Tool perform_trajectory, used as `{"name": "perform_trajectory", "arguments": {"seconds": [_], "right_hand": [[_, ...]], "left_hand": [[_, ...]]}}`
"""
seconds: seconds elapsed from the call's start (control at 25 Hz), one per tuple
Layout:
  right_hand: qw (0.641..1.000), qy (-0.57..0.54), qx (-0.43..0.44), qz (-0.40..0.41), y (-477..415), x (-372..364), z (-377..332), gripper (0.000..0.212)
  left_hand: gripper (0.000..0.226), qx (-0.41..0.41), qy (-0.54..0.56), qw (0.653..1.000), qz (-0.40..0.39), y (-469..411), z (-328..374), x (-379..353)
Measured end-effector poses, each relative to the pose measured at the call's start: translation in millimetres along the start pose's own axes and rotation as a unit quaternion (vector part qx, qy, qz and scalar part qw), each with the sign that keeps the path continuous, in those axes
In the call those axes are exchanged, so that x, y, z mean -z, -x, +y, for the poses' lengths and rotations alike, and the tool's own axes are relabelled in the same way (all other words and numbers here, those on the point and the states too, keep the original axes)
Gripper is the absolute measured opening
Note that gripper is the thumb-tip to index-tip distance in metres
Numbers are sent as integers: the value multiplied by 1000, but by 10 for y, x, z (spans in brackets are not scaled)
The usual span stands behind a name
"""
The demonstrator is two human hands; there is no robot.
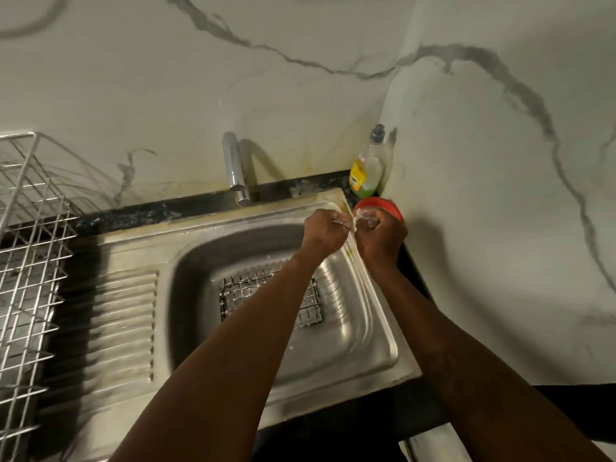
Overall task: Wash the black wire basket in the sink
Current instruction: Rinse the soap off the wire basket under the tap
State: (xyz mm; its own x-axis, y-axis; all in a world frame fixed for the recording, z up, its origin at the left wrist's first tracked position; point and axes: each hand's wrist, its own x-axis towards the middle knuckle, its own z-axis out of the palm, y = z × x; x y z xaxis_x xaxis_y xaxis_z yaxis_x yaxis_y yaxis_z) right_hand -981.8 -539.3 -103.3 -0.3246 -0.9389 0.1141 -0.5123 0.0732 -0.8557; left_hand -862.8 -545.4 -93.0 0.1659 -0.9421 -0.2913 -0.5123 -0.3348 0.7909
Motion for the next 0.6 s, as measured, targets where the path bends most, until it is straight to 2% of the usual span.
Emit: {"name": "perform_trajectory", "arguments": {"seconds": [0.12,0.2,0.24,0.32,0.48,0.52,0.6], "right_hand": [[999,44,1,-6,-198,119,66,39],[996,65,12,-68,-311,189,107,58],[992,75,13,-99,-349,202,143,60],[991,82,11,-101,-370,238,179,50],[995,11,96,13,-179,192,61,31],[993,-7,118,13,-127,142,24,26],[992,-45,102,-52,6,-35,-23,24]], "left_hand": [[27,4,20,1000,-5,-81,163,-127],[25,-6,26,1000,-9,-109,250,-154],[21,-14,18,1000,-13,-108,268,-144],[18,-9,4,1000,-16,-114,222,-95],[18,54,17,998,22,-52,-162,154],[16,72,25,997,33,4,-281,237],[10,95,17,994,61,137,-584,449]]}}
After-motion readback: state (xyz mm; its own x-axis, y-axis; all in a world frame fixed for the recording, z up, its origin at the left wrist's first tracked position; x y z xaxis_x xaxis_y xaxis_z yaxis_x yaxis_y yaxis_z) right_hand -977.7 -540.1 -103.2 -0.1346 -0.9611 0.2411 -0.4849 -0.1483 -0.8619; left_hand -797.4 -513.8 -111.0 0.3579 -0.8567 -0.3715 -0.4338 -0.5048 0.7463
